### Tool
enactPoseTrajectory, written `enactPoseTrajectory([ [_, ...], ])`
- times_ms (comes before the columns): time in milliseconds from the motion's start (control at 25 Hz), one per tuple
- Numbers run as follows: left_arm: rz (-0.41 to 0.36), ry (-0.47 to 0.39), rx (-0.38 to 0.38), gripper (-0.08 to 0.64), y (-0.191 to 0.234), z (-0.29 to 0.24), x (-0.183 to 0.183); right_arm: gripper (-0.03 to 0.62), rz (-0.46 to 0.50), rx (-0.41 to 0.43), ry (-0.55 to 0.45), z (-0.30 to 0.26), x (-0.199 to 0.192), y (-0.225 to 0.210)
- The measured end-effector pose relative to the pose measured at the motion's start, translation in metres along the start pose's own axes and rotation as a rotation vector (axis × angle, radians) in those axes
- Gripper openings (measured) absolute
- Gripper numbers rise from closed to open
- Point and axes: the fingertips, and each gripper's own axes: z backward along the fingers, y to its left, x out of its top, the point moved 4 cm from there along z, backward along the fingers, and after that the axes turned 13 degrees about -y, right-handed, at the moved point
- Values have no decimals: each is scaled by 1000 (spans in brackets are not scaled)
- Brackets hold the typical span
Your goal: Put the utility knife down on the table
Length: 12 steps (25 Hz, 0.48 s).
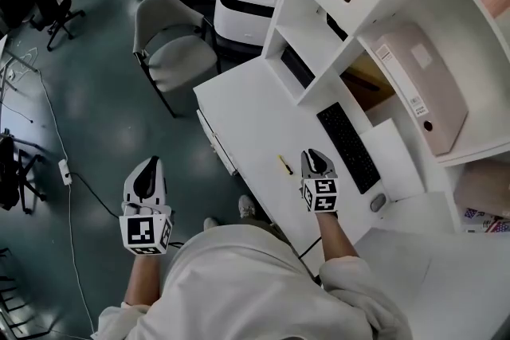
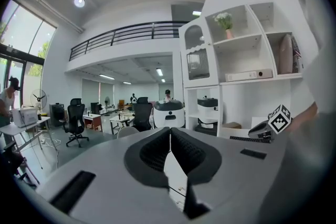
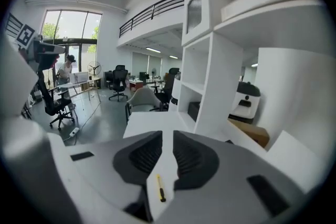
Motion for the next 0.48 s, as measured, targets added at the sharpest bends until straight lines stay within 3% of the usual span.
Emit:
enactPoseTrajectory([
  [480,5,-19,-70,9,-19,-12,3,45,3,-101,-235,63,73,-4],
])
